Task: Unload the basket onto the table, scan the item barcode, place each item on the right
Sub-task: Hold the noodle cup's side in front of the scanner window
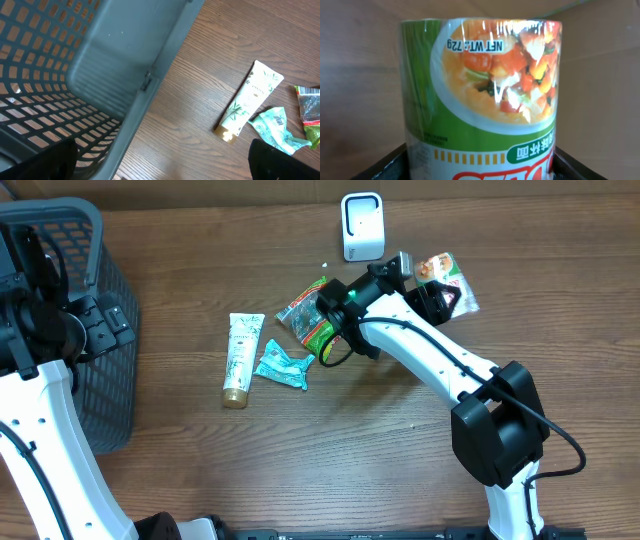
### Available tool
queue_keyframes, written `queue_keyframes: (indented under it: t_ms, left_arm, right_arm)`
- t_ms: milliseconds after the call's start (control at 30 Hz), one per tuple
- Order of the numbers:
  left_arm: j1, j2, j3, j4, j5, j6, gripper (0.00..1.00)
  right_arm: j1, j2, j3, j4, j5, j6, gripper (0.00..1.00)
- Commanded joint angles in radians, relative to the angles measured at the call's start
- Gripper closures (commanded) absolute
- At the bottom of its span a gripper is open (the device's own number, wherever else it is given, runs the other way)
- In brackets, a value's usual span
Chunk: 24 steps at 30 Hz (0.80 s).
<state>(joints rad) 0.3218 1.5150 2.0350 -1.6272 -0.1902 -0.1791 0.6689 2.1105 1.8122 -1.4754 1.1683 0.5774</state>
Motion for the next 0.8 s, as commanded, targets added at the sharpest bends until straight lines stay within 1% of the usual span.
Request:
queue_keyframes:
  t_ms: [0,33,67,133,167,200,333,400,433,467,500,600,700,767]
  left_arm:
    - [0.005,0.002,0.0,0.002,0.005,0.019,0.0]
    - [0.005,0.002,0.0,0.002,0.005,0.019,0.0]
    - [0.005,0.002,0.0,0.002,0.005,0.019,0.0]
    - [0.005,0.002,0.0,0.002,0.005,0.019,0.0]
    - [0.005,0.002,0.0,0.002,0.005,0.019,0.0]
    - [0.005,0.002,0.0,0.002,0.005,0.019,0.0]
    - [0.005,0.002,0.0,0.002,0.005,0.019,0.0]
    - [0.005,0.002,0.0,0.002,0.005,0.019,0.0]
    - [0.005,0.002,0.0,0.002,0.005,0.019,0.0]
    - [0.005,0.002,0.0,0.002,0.005,0.019,0.0]
    - [0.005,0.002,0.0,0.002,0.005,0.019,0.0]
    - [0.005,0.002,0.0,0.002,0.005,0.019,0.0]
    - [0.005,0.002,0.0,0.002,0.005,0.019,0.0]
    - [0.005,0.002,0.0,0.002,0.005,0.019,0.0]
  right_arm:
    - [-0.01,-0.005,0.025,0.17,-0.216,-0.197,0.3]
    - [-0.019,-0.006,0.026,0.245,-0.367,-0.32,0.3]
    - [-0.028,-0.008,0.031,0.291,-0.484,-0.384,0.3]
    - [-0.051,-0.009,0.053,0.354,-0.69,-0.445,0.3]
    - [-0.072,-0.009,0.081,0.373,-0.816,-0.46,0.31]
    - [-0.098,-0.009,0.117,0.384,-0.942,-0.468,0.36]
    - [-0.206,-0.009,0.226,0.443,-1.39,-0.481,0.46]
    - [-0.263,-0.009,0.243,0.516,-1.629,-0.481,0.47]
    - [-0.283,-0.008,0.243,0.552,-1.715,-0.477,0.46]
    - [-0.33,-0.005,0.242,0.645,-1.888,-0.44,0.44]
    - [-0.351,0.001,0.242,0.697,-1.951,-0.394,0.42]
    - [-0.4,0.027,0.242,0.876,-2.104,-0.215,0.42]
    - [-0.426,0.07,0.242,1.059,-2.14,-0.035,0.42]
    - [-0.429,0.102,0.242,1.157,-2.146,0.038,0.42]
